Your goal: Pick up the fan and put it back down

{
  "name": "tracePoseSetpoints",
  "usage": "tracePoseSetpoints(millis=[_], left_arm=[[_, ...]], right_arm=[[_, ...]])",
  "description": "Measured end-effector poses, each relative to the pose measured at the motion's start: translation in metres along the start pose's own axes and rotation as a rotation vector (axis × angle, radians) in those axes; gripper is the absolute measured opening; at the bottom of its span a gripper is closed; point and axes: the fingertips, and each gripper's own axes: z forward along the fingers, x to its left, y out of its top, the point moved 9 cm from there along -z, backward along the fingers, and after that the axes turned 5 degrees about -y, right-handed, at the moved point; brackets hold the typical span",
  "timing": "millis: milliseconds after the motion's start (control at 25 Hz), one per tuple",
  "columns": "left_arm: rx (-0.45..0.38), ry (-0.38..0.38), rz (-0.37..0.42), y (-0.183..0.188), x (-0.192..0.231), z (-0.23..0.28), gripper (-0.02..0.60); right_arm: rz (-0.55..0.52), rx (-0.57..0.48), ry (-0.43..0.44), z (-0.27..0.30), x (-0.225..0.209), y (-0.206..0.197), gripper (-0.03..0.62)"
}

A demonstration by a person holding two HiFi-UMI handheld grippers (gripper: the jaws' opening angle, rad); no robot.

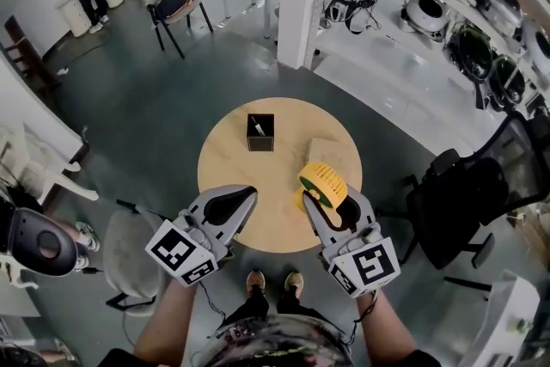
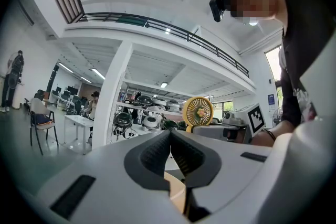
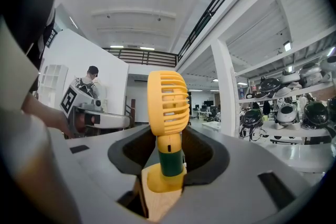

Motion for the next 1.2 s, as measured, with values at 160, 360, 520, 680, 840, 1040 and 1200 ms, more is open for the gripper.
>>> tracePoseSetpoints(millis=[160, 360, 520, 680, 840, 1040, 1200], left_arm=[[-0.003, 0.002, 0.000, -0.002, 0.000, 0.000, 0.018], [-0.004, 0.002, -0.003, -0.003, 0.001, -0.001, 0.018], [-0.006, 0.004, -0.006, -0.006, 0.000, 0.000, 0.018], [-0.006, 0.005, -0.007, -0.004, -0.001, 0.000, 0.018], [-0.006, 0.005, -0.009, -0.006, -0.001, 0.000, 0.018], [-0.011, 0.010, -0.012, -0.013, -0.002, -0.002, 0.018], [-0.008, -0.016, 0.005, -0.020, 0.000, 0.001, 0.018]], right_arm=[[0.000, 0.002, 0.003, 0.000, 0.001, -0.002, 0.160], [0.007, 0.004, 0.006, 0.000, 0.002, -0.004, 0.159], [0.011, 0.005, 0.008, 0.000, 0.001, -0.008, 0.159], [0.016, 0.005, 0.008, 0.000, 0.001, -0.007, 0.158], [0.024, 0.004, 0.013, 0.001, 0.000, -0.008, 0.159], [0.022, 0.006, 0.019, 0.001, 0.001, -0.015, 0.158], [0.029, 0.015, 0.022, 0.007, -0.002, -0.025, 0.158]])
